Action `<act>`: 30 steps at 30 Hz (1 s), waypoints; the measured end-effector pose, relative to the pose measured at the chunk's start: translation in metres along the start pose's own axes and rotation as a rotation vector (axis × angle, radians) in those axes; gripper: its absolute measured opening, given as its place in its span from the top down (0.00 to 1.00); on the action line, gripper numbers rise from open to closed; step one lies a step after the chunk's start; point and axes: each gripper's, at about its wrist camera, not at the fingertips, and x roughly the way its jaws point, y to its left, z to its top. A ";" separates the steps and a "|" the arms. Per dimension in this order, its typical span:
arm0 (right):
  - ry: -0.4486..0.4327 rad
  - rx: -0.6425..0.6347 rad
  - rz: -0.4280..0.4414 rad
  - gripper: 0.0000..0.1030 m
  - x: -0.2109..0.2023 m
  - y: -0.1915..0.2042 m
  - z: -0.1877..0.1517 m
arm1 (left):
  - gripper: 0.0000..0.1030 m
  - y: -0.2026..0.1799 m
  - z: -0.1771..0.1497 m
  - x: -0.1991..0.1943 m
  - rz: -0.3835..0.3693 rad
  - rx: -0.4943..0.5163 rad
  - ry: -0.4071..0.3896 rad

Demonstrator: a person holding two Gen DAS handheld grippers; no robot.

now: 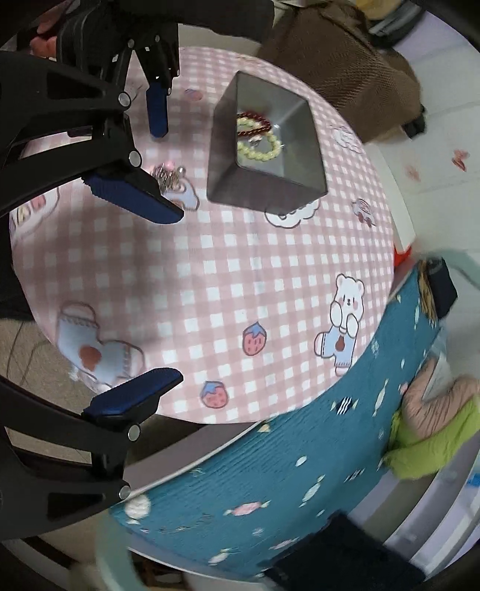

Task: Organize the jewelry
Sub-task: 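Grasp a pink keychain with the left tool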

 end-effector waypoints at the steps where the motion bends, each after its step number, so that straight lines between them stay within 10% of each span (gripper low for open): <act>1: 0.003 -0.022 0.011 0.25 0.002 -0.002 0.003 | 0.43 0.001 0.001 0.002 0.007 -0.015 0.000; 14: 0.004 -0.168 0.152 0.25 0.015 -0.006 0.007 | 0.44 -0.015 -0.001 0.013 0.141 -0.151 -0.063; 30: 0.029 -0.179 0.219 0.25 0.028 -0.022 0.008 | 0.80 -0.041 -0.012 0.016 0.157 -0.186 -0.124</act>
